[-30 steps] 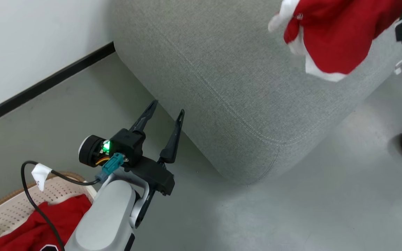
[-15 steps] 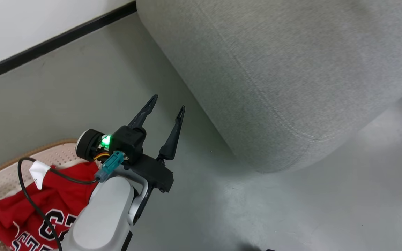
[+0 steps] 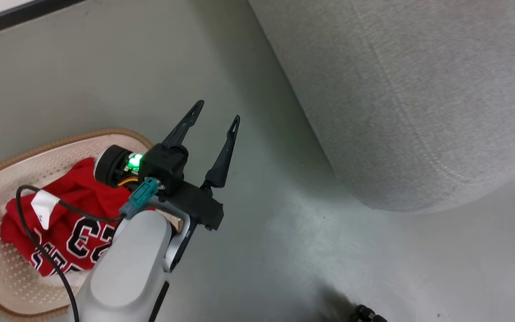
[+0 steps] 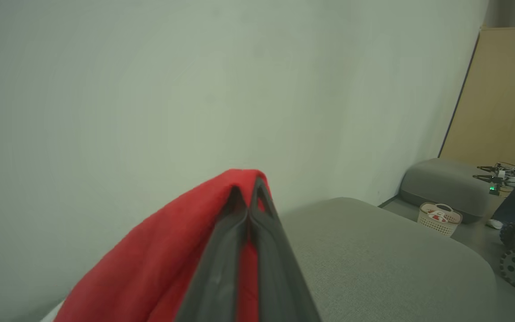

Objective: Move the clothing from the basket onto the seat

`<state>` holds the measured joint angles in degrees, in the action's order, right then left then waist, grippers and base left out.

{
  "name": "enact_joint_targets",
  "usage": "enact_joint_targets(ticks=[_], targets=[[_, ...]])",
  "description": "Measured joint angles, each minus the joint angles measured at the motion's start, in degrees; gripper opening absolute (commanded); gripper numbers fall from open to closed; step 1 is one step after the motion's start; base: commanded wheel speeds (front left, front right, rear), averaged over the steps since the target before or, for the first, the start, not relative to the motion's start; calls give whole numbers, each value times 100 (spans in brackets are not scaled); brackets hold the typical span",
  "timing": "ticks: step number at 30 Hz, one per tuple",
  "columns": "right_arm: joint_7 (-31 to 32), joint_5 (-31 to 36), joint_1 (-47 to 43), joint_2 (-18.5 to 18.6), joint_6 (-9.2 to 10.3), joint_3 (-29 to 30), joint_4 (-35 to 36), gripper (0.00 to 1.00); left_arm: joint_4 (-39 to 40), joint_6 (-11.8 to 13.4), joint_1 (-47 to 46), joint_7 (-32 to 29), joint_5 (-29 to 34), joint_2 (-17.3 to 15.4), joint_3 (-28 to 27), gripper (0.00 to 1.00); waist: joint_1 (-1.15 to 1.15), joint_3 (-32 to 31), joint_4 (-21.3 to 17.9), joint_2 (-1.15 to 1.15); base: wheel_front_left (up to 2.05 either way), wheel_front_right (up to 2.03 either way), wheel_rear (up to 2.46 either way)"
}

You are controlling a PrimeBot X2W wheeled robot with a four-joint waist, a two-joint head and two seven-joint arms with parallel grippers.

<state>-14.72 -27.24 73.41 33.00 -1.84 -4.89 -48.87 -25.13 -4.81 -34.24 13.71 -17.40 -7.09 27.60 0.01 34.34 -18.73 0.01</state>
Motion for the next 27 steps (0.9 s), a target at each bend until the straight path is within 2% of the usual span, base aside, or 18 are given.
enact_joint_targets(ticks=[6,14,18,25,26,27], targets=[[0,3,155,254,257,160,-172,0,14,0,-92,0,21,16,48,100,0,279,330,0,0,0,0],[0,-27,124,176,436,283,-517,0,14,-1,-201,1,36,41,68,100,0,615,723,0,0,0,0],[0,-169,-8,-71,425,293,-795,0,-15,-8,-203,2,36,41,55,100,0,738,878,0,0,0,0],[56,-385,-186,-435,241,303,-1285,0,-143,-9,-299,11,35,98,47,100,0,779,1023,0,0,0,0],[51,-400,-221,-450,210,300,-1312,36,-152,-9,-308,12,35,115,47,100,0,759,1031,0,0,0,0],[51,-400,-231,-443,167,292,-1343,91,-168,-9,-310,21,34,132,48,100,-1,738,1040,0,0,0,0]])
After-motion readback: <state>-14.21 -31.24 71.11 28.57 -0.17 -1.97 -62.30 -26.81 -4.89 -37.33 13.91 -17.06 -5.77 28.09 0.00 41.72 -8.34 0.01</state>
